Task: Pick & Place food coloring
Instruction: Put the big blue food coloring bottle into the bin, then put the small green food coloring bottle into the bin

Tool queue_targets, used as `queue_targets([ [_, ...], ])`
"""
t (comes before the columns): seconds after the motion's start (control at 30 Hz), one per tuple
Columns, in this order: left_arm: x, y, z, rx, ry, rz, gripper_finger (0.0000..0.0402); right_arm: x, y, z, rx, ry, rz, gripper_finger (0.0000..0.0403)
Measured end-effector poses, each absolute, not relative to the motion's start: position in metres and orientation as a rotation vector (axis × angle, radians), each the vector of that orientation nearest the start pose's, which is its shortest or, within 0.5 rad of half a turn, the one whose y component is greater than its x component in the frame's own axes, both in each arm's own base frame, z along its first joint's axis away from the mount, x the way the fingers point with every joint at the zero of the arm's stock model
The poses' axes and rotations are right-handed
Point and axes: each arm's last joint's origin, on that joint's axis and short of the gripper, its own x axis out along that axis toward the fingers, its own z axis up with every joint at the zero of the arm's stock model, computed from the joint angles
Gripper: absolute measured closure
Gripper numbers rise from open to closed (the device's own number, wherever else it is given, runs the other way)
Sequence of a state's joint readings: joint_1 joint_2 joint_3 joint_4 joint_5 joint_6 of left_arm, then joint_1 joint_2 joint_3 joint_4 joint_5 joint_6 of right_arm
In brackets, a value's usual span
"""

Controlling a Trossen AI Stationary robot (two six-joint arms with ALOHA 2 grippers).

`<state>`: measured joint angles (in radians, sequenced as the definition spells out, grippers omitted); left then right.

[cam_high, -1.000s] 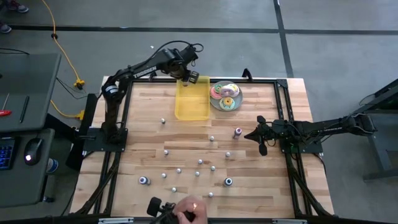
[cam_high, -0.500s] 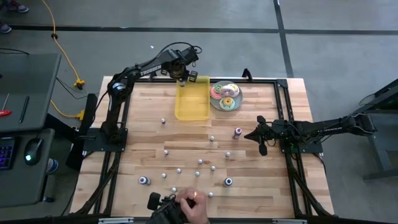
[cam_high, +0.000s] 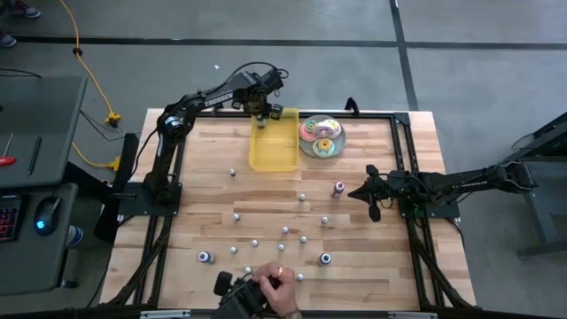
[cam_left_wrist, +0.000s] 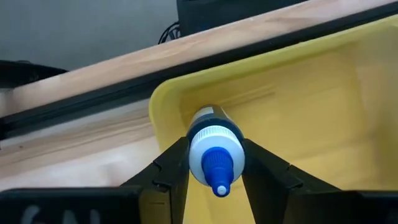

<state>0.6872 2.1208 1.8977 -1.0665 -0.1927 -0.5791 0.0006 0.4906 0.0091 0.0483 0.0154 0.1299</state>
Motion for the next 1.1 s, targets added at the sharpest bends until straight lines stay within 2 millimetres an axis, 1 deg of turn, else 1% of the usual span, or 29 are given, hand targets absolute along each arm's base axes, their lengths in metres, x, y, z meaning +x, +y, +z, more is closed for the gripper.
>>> queue_targets([
  [0.17,0.336,0.283,0.241,-0.776,1.027,1.116,0.0274,0.12,0.0,0.127,0.124,0.432,-0.042,0.0402],
  [0.27,0.336,0.283,0.241,-0.755,1.046,1.094,0.0265,0.12,0.0,0.127,0.124,0.432,-0.043,0.0402],
  [0.57,0.335,0.283,0.241,-0.735,1.055,1.092,0.021,0.12,0.0,0.127,0.124,0.431,-0.042,0.0402],
  [0.73,0.336,0.283,0.245,-0.678,1.058,1.064,0.0178,0.12,0.0,0.127,0.124,0.431,-0.042,0.0402],
  [0.8,0.337,0.28,0.253,-0.64,1.032,1.054,0.0167,0.12,0.0,0.127,0.124,0.432,-0.042,0.0402],
  [0.87,0.334,0.279,0.267,-0.601,0.991,1.049,0.0158,0.12,0.0,0.127,0.124,0.431,-0.043,0.0402],
  [1.0,0.327,0.273,0.297,-0.54,0.905,1.024,0.0148,0.12,0.0,0.127,0.124,0.432,-0.042,0.0402],
  [1.1,0.319,0.264,0.325,-0.477,0.835,0.995,0.0147,0.12,0.0,0.127,0.124,0.432,-0.043,0.0402],
])
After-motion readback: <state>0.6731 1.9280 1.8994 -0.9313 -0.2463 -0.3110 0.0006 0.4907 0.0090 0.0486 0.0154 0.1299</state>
